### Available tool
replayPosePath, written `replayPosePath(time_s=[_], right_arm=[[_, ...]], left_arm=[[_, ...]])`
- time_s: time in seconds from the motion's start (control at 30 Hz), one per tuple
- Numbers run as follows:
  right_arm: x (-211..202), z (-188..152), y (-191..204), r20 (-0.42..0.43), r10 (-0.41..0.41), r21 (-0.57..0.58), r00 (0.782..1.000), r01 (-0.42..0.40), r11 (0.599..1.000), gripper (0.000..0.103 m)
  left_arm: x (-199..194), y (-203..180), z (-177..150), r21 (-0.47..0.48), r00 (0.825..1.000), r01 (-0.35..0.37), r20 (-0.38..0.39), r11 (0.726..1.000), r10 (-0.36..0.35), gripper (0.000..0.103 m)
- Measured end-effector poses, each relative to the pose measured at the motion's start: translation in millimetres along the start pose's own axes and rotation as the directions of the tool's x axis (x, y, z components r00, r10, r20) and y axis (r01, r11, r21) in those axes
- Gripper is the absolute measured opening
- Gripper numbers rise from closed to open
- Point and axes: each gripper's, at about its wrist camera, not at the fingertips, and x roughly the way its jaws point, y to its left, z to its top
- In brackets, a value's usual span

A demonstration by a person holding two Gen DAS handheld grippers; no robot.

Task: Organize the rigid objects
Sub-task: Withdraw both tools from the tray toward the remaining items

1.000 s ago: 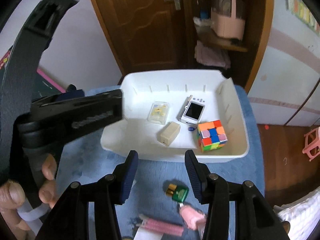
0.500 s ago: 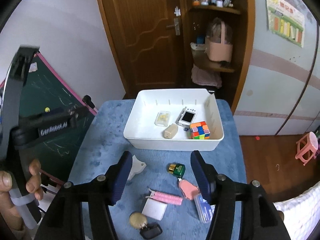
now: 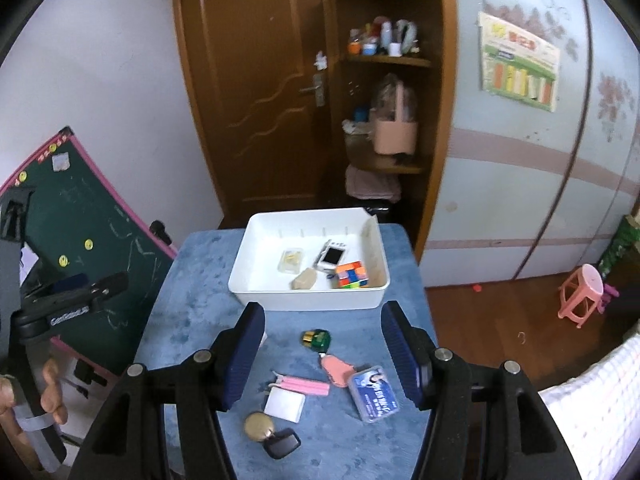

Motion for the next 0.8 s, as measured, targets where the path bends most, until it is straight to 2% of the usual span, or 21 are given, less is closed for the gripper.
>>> replayPosePath(time_s=[0.13,0.3,0.47,0.67,0.8], right_arm=[[-7,-10,-13,0.006,-0.038,0.029,0.999,0.038,0.999,0.066],[4,-28,-25,-0.028,-0.102,0.053,0.994,0.103,0.993,0.066],[24,-56,-41,-0.074,-0.123,0.093,0.990,0.130,0.987,0.066],[59,-95,-56,-0.157,-0.111,0.134,0.981,0.133,0.982,0.066],[84,-121,-60,-0.175,-0.140,0.121,0.975,0.162,0.979,0.066]], left_arm=[[-6,-3,-10,0.053,1.000,0.004,0.027,0.999,-0.006,0.083],[11,-12,-24,0.098,0.997,0.070,-0.038,0.993,-0.067,0.083],[31,-29,-43,0.171,0.995,0.076,-0.076,0.982,-0.064,0.083],[69,-49,-75,0.237,0.978,0.127,-0.190,0.963,-0.083,0.083],[107,-66,-100,0.259,0.951,0.169,-0.297,0.951,-0.088,0.083]])
